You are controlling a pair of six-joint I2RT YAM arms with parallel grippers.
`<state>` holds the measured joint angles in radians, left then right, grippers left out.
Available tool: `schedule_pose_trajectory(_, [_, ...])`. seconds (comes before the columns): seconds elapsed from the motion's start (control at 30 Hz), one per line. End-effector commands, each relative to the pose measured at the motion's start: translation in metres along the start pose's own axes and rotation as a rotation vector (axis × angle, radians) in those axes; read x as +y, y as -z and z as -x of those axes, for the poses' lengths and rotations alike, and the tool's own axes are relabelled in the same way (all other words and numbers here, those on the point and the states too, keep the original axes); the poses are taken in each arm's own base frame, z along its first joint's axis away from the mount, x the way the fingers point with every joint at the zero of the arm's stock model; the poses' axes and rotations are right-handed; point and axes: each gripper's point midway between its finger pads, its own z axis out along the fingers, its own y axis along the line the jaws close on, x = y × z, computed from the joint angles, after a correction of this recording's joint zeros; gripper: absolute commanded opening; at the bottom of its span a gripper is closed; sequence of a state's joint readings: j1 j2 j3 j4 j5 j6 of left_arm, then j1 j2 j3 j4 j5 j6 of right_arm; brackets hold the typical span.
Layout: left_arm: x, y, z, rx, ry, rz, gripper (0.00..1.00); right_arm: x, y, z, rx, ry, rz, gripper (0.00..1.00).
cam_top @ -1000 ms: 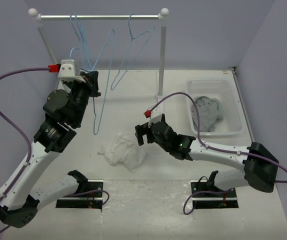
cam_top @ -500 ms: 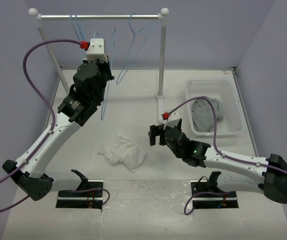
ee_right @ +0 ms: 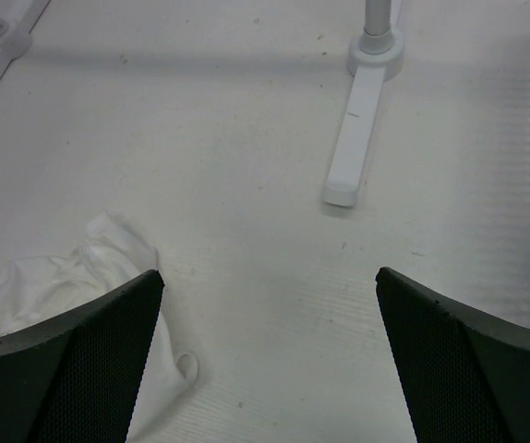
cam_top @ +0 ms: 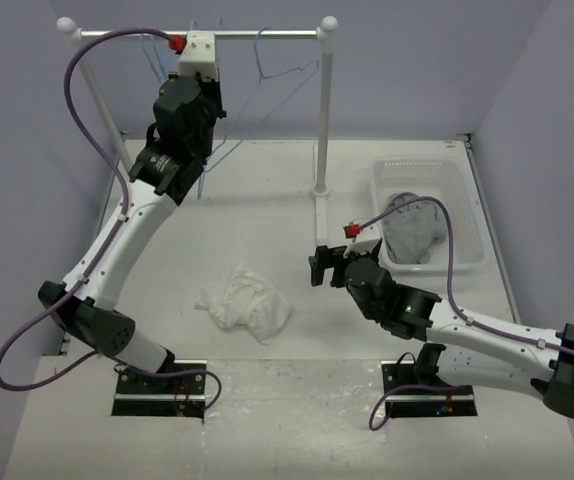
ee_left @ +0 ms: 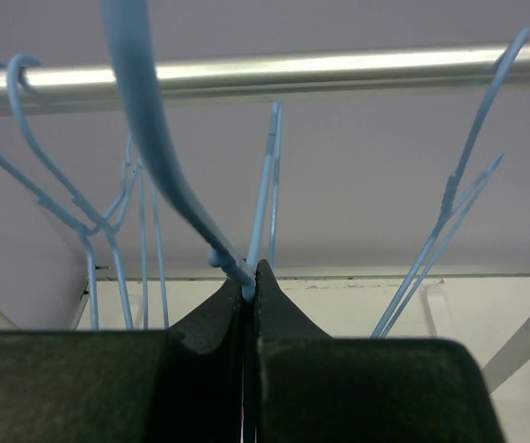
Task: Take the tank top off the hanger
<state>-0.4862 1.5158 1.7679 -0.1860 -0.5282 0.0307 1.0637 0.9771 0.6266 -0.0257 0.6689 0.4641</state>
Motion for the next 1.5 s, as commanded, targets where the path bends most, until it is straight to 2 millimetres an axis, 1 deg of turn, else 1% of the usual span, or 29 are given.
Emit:
schedule_pose_trajectory(0.0, [0.003, -0.011, 0.029, -0.074, -0.010, -0.032, 0.00, -0.014, 0.005, 0.007, -0.038, -0.016, -0.048, 0.99])
schedule_pose_trajectory(0.03, [0.001, -0.017, 0.028, -0.076, -0.030, -0.034, 0.00, -0.014, 0.006, 0.010, -0.047, -0.022, -0.045, 0.99])
schedule_pose_trajectory(0.17, [-0.002, -0.033, 0.033, -0.095, -0.049, -0.032, 0.00, -0.018, 0.009, 0.014, -0.063, -0.012, -0.052, 0.99])
schedule_pose_trajectory(0.27, [-0.002, -0.044, 0.031, -0.094, -0.064, -0.026, 0.00, -0.021, 0.009, 0.016, -0.072, -0.004, -0.068, 0.99])
schedule_pose_trajectory(0.4, [0.001, -0.059, 0.033, -0.106, -0.057, -0.020, 0.00, -0.022, 0.008, 0.017, -0.073, 0.013, -0.079, 0.99])
schedule_pose_trajectory(0.5, [0.002, -0.068, 0.029, -0.100, -0.041, -0.028, 0.00, -0.022, 0.005, 0.018, -0.070, 0.030, -0.094, 0.99])
schedule_pose_trajectory(0.53, [0.003, -0.074, 0.022, -0.087, -0.036, -0.024, 0.00, -0.021, 0.004, 0.021, -0.074, 0.037, -0.098, 0.99])
schedule_pose_trajectory(0.57, [0.006, -0.077, 0.020, -0.085, -0.031, -0.017, 0.00, -0.021, 0.003, 0.020, -0.070, 0.047, -0.103, 0.99])
schedule_pose_trajectory(0.6, [0.009, -0.082, 0.014, -0.075, -0.029, -0.015, 0.00, -0.021, 0.002, 0.020, -0.068, 0.053, -0.107, 0.99])
schedule_pose_trajectory(0.7, [0.009, -0.090, 0.006, -0.060, -0.028, -0.026, 0.00, -0.020, 0.000, 0.022, -0.069, 0.059, -0.110, 0.99])
schedule_pose_trajectory(0.8, [0.014, -0.097, -0.010, -0.031, -0.020, -0.022, 0.00, -0.018, -0.001, 0.023, -0.067, 0.066, -0.110, 0.99])
schedule_pose_trajectory(0.87, [0.012, -0.097, -0.016, -0.026, -0.015, -0.043, 0.00, -0.019, -0.002, 0.023, -0.067, 0.066, -0.114, 0.99])
schedule_pose_trajectory(0.97, [0.012, -0.098, -0.030, -0.004, -0.015, -0.047, 0.00, -0.019, -0.004, 0.021, -0.062, 0.071, -0.120, 0.99])
schedule_pose_trajectory(1.0, [0.012, -0.096, -0.038, 0.012, -0.010, -0.049, 0.00, -0.019, -0.004, 0.021, -0.061, 0.069, -0.119, 0.99])
schedule_pose_trajectory(1.07, [0.009, -0.093, -0.042, 0.001, -0.002, -0.067, 0.00, -0.019, -0.005, 0.020, -0.056, 0.075, -0.123, 0.99])
schedule_pose_trajectory(1.13, [0.008, -0.087, -0.058, 0.030, -0.008, -0.078, 0.00, -0.018, -0.006, 0.019, -0.053, 0.079, -0.121, 0.99])
schedule_pose_trajectory(1.17, [0.010, -0.085, -0.055, 0.026, -0.007, -0.072, 0.00, -0.019, -0.006, 0.019, -0.053, 0.079, -0.122, 0.99])
schedule_pose_trajectory(1.27, [0.014, -0.081, -0.066, 0.047, -0.009, -0.054, 0.00, -0.018, -0.005, 0.020, -0.055, 0.072, -0.115, 0.99])
schedule_pose_trajectory(1.33, [0.016, -0.077, -0.062, 0.039, -0.016, -0.059, 0.00, -0.017, -0.004, 0.020, -0.055, 0.066, -0.111, 0.99])
schedule_pose_trajectory(1.37, [0.017, -0.075, -0.066, 0.057, -0.019, -0.055, 0.00, -0.017, -0.004, 0.021, -0.056, 0.065, -0.106, 0.99])
schedule_pose_trajectory(1.4, [0.019, -0.072, -0.063, 0.059, -0.012, -0.051, 0.33, -0.016, -0.003, 0.020, -0.054, 0.071, -0.102, 0.99])
schedule_pose_trajectory(1.43, [0.020, -0.069, -0.062, 0.061, -0.013, -0.048, 0.74, -0.017, -0.004, 0.020, -0.054, 0.070, -0.103, 0.99])
schedule_pose_trajectory(1.47, [0.017, -0.066, -0.067, 0.074, 0.014, -0.061, 1.00, -0.015, -0.004, 0.020, -0.051, 0.075, -0.097, 0.99])
